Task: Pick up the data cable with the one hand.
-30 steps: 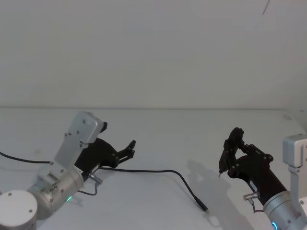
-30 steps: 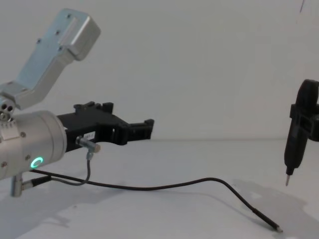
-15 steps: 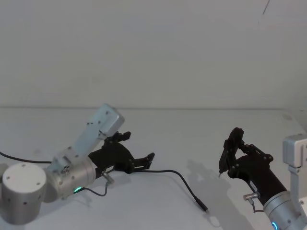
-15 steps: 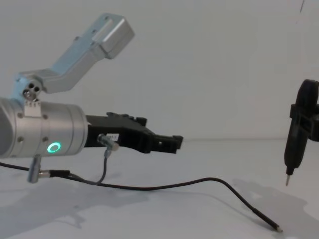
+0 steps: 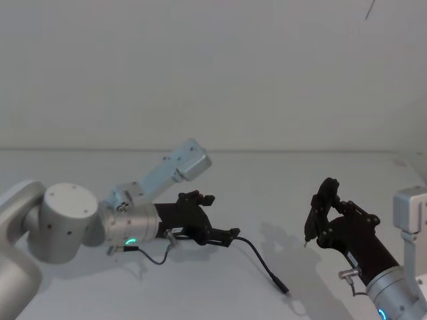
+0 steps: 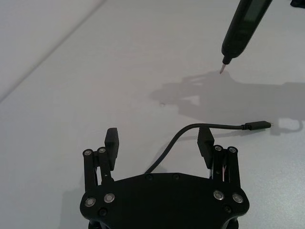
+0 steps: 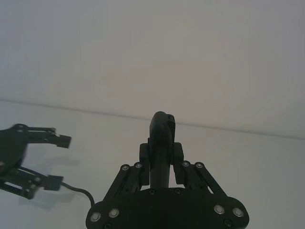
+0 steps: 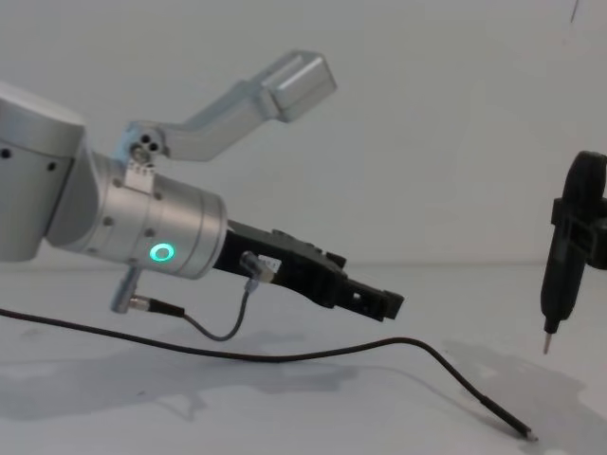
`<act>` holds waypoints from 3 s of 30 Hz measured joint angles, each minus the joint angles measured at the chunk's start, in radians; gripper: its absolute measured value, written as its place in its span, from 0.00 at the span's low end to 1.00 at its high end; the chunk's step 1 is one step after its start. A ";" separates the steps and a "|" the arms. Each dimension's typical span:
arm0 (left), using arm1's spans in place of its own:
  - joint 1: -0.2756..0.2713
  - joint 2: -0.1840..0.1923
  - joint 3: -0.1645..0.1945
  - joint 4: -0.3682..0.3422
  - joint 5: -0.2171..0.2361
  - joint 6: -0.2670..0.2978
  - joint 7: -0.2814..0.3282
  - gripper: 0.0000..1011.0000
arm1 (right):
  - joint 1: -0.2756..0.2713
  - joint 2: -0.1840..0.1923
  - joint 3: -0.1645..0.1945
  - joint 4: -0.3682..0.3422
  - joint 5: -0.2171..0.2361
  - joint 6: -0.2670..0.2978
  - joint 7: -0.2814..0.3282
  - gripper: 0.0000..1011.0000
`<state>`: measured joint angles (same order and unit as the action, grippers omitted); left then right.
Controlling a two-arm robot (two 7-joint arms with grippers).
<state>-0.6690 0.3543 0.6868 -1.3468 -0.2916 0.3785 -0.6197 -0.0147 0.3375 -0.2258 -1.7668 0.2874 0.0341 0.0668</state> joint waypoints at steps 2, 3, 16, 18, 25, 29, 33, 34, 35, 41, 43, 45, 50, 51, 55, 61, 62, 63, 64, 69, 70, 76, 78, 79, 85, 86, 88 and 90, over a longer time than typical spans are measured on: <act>-0.021 -0.009 0.013 0.026 0.004 0.000 -0.014 0.99 | 0.000 0.000 0.000 0.000 0.000 0.000 0.000 0.28; -0.043 -0.019 0.028 0.056 0.010 0.000 -0.030 0.99 | 0.000 0.000 0.000 0.000 0.000 0.000 0.000 0.28; -0.150 -0.077 0.100 0.228 0.048 -0.036 -0.118 0.99 | 0.000 0.000 0.000 0.000 0.000 0.000 0.000 0.28; -0.164 -0.084 0.109 0.252 0.050 -0.045 -0.133 0.99 | 0.000 0.000 0.000 0.000 0.000 0.000 0.000 0.28; -0.197 -0.103 0.130 0.312 0.055 -0.078 -0.182 0.99 | 0.000 0.000 0.000 0.000 0.000 0.000 0.000 0.28; -0.211 -0.115 0.140 0.344 0.055 -0.094 -0.201 0.99 | 0.000 0.000 0.000 0.000 0.000 0.000 0.000 0.28; -0.224 -0.126 0.148 0.373 0.057 -0.109 -0.217 0.99 | 0.000 0.000 0.000 0.000 0.000 0.000 0.000 0.28; -0.226 -0.128 0.150 0.378 0.057 -0.111 -0.219 0.99 | 0.000 0.000 0.000 0.000 0.000 0.000 0.000 0.28; -0.227 -0.130 0.151 0.383 0.057 -0.114 -0.222 0.99 | 0.000 0.000 0.000 0.000 0.000 0.000 0.000 0.28; -0.241 -0.147 0.158 0.423 0.061 -0.125 -0.237 0.99 | 0.000 0.000 0.000 0.000 0.000 0.000 0.000 0.28; -0.244 -0.152 0.159 0.434 0.063 -0.127 -0.241 0.99 | 0.000 0.000 0.000 0.000 0.000 0.000 0.000 0.28; -0.247 -0.155 0.160 0.440 0.063 -0.128 -0.242 0.99 | 0.000 0.000 0.000 0.000 0.000 0.000 0.000 0.28; -0.252 -0.163 0.161 0.458 0.065 -0.131 -0.248 0.99 | 0.000 0.000 0.000 0.000 0.000 0.000 0.000 0.28; -0.252 -0.164 0.161 0.460 0.065 -0.131 -0.248 0.97 | 0.000 0.000 0.000 0.000 0.000 0.000 0.000 0.28; -0.254 -0.168 0.162 0.468 0.066 -0.132 -0.251 0.90 | 0.000 0.000 0.000 0.000 0.000 0.000 0.000 0.28; -0.257 -0.172 0.163 0.476 0.067 -0.134 -0.254 0.75 | 0.000 0.000 0.000 0.000 0.000 0.000 0.000 0.28; -0.257 -0.172 0.163 0.477 0.067 -0.134 -0.254 0.73 | 0.000 0.000 0.000 0.000 0.000 0.000 0.000 0.28; -0.257 -0.173 0.163 0.479 0.067 -0.134 -0.255 0.68 | 0.000 0.000 0.000 0.000 0.000 0.000 0.000 0.28; -0.258 -0.173 0.163 0.479 0.067 -0.134 -0.255 0.65 | 0.000 0.000 0.000 0.000 0.000 0.000 0.000 0.28; -0.259 -0.175 0.163 0.483 0.068 -0.135 -0.256 0.51 | 0.000 0.000 0.000 0.000 0.000 0.000 0.000 0.28; -0.259 -0.175 0.163 0.483 0.068 -0.135 -0.256 0.49 | 0.000 0.000 0.000 0.000 0.000 0.000 0.000 0.28; -0.259 -0.176 0.164 0.486 0.068 -0.135 -0.256 0.28 | 0.000 0.000 0.000 0.000 0.000 0.000 0.000 0.28; -0.259 -0.176 0.164 0.486 0.068 -0.135 -0.257 0.22 | 0.000 0.000 0.000 0.000 0.000 0.000 0.000 0.28; -0.259 -0.176 0.164 0.487 0.068 -0.135 -0.257 0.18 | 0.000 0.000 0.000 0.000 0.000 0.000 0.000 0.28; -0.260 -0.177 0.164 0.488 0.068 -0.135 -0.257 0.06 | 0.000 0.000 0.000 0.000 0.000 0.000 0.000 0.28; -0.260 -0.177 0.164 0.488 0.068 -0.135 -0.257 0.05 | 0.000 0.000 0.000 0.000 0.000 0.000 0.000 0.28; -0.260 -0.177 0.164 0.488 0.068 -0.135 -0.258 0.05 | 0.000 0.000 0.000 0.000 0.000 0.000 0.000 0.28; -0.260 -0.177 0.164 0.488 0.068 -0.135 -0.258 0.05 | 0.000 0.000 0.000 0.000 0.000 0.000 0.000 0.28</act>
<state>-0.9290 0.1772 0.8505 -0.8585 -0.2233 0.2432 -0.8774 -0.0147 0.3375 -0.2258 -1.7668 0.2874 0.0341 0.0668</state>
